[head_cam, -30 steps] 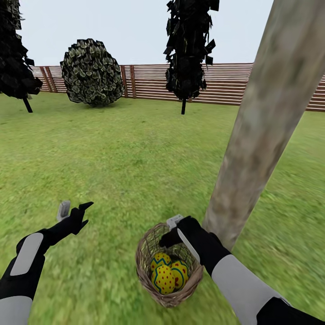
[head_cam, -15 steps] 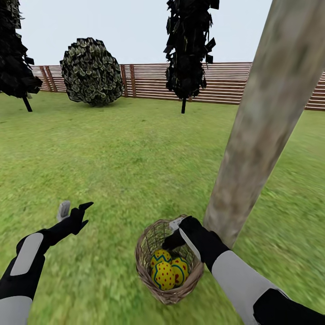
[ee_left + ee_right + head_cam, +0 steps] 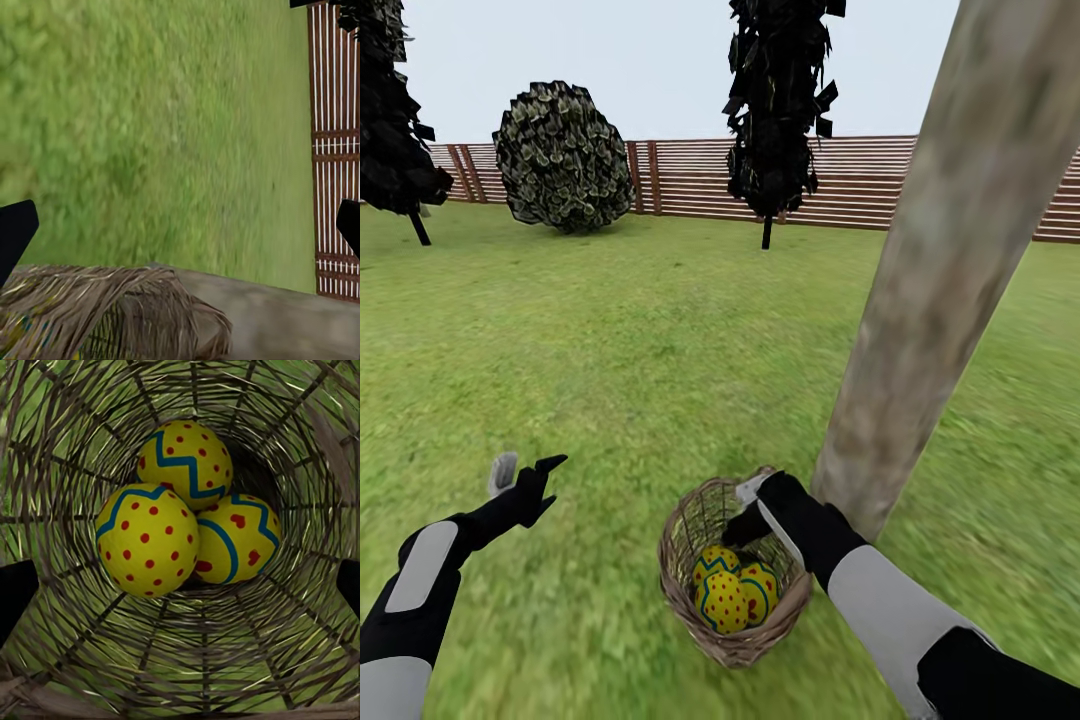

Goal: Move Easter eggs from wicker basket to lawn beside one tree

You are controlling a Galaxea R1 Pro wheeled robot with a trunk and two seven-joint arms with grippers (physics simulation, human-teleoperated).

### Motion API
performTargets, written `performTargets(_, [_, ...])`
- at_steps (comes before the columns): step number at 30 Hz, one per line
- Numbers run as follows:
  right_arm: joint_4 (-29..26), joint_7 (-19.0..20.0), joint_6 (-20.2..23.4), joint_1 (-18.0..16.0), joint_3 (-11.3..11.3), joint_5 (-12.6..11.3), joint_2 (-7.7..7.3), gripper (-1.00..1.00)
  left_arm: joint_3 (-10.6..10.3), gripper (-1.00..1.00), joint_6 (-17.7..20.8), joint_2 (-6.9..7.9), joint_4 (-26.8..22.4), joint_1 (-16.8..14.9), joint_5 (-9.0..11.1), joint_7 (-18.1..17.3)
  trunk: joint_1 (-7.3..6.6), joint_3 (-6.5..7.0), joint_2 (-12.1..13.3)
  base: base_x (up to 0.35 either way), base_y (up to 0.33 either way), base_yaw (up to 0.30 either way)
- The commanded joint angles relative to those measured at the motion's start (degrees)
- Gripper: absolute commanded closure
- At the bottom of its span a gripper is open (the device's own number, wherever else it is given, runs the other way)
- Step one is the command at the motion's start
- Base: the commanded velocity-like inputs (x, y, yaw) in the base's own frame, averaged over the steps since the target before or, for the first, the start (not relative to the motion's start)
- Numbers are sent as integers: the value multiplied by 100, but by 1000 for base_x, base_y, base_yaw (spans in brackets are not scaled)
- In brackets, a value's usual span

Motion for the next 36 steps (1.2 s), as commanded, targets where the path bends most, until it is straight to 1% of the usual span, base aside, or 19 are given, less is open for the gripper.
performTargets(1, [62, 150, 24, -44, 20, -41, -6, -100, 8, -100, 27, -1, -6, -3, 61, 54, 22, -24, -44, 0, 0, 0])
performTargets(3, [245, 580, 23, -151, 25, -21, -10, -100, 8, -100, 26, -1, -4, -3, 63, 54, 65, -59, -124, 0, 0, 0])
performTargets(4, [397, 858, 20, -246, 26, 41, -11, -100, 8, -100, 25, -1, -4, -3, 61, 54, 87, -77, -164, 0, 0, 0])
performTargets(5, [510, 1022, 18, -313, 27, 158, -11, -100, 8, -100, 24, 1, -4, -3, 59, 54, 109, -95, -204, 0, 0, 0])
performTargets(6, [534, 1059, 18, -327, 27, 206, -11, -100, 8, -100, 24, 0, -4, -3, 58, 56, 131, -113, -244, 0, 0, 0])
performTargets(7, [582, 1131, 14, -354, 26, 344, -12, -100, 8, -100, 24, 0, -4, -3, 61, 55, 153, -131, -285, 0, 0, 0])
performTargets(10, [621, 1190, 9, -377, 23, 514, -12, -100, 8, -100, 23, -1, -4, -3, 56, 54, 219, -185, -405, 0, 0, 0])
performTargets(12, [622, 1201, 8, -381, 24, 547, -12, -100, 8, -100, 24, 2, -4, -3, 55, 54, 263, -221, -485, 0, 0, 0])
performTargets(36, [574, 1206, 7, -427, 26, 565, 20, -100, 8, -100, 23, 8, 5, -3, 55, 54, 790, -652, -1448, 0, 0, 0])
